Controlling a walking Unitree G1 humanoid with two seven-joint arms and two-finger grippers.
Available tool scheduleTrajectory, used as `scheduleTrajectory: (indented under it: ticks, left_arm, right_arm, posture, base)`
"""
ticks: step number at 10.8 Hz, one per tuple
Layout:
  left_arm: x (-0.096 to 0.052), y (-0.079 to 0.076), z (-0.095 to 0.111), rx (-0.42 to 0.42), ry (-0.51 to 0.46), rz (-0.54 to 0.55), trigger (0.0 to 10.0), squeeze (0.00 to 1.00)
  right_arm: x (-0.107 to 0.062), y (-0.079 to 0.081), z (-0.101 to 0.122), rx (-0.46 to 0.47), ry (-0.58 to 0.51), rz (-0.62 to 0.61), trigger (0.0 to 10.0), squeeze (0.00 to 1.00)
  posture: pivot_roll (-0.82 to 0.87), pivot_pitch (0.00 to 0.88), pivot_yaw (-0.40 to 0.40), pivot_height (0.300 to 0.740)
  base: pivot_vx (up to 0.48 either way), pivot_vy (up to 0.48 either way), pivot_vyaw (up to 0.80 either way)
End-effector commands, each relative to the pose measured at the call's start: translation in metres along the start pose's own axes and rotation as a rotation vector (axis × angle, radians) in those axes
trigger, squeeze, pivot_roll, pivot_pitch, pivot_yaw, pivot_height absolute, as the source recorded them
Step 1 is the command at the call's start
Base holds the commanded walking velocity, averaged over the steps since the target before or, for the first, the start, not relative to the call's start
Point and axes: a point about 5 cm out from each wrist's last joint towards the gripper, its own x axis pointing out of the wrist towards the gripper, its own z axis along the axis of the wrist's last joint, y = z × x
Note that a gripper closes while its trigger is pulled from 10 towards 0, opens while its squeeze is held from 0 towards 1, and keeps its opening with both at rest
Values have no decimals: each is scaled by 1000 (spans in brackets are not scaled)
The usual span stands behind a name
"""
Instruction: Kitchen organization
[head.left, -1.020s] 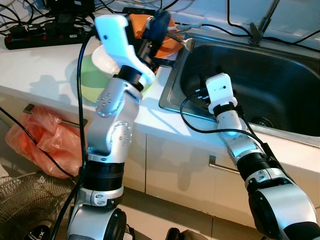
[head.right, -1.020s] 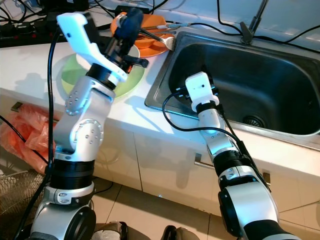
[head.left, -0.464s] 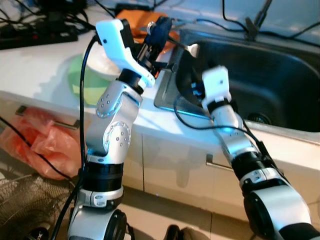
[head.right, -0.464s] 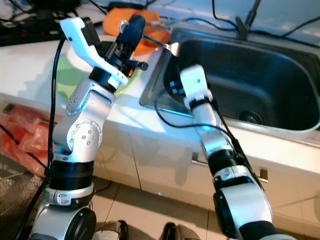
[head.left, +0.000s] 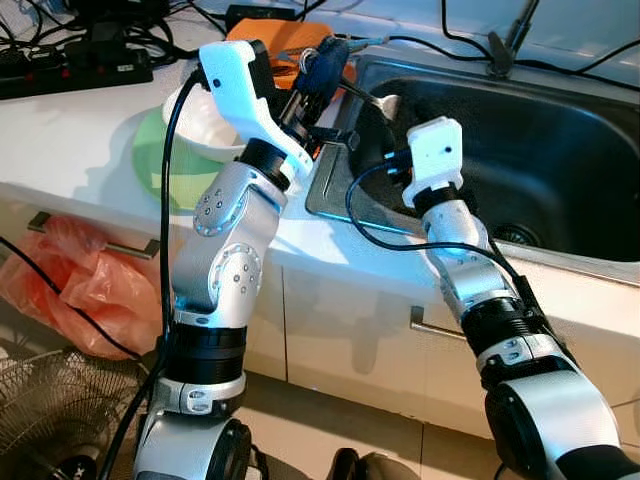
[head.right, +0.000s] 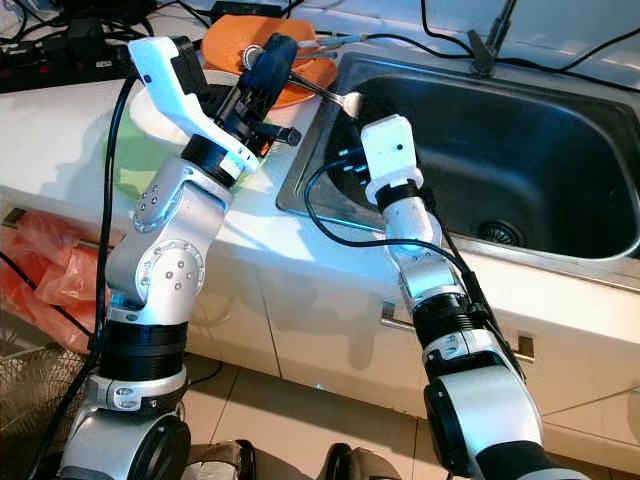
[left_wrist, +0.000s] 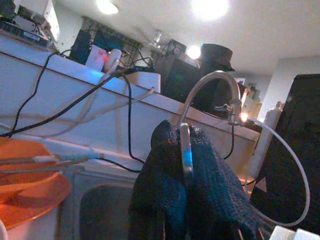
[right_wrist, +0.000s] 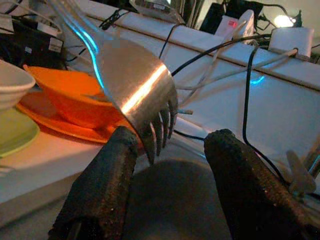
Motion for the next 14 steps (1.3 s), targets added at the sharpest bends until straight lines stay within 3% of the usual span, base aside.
scheduleTrajectory:
  ticks: [1,4,8,14]
  left_arm:
    - [1,-4,-2,15,11,-17,10000,0]
    - [0,-5,-6,23,37,-28,10000,0]
    - [1,-7,-11,6,58,-43,10000,0]
    - [2,-5,-25,76,142,-16,10000,0]
  right_arm:
    - [-1,-5,0,6,5,-24,10000,0]
    - [1,-8,4,10,-5,-40,10000,0]
    - [3,6,17,49,-53,-2,10000,0]
    - [1,16,27,78,-94,52,10000,0]
  posture:
    - [99,148,-34,740]
    - [97,136,-28,740]
    - [96,131,-19,740]
    - [83,156,-19,740]
  base:
    - [0,0,0]
    - [0,0,0]
    - [0,0,0]
    - [0,0,0]
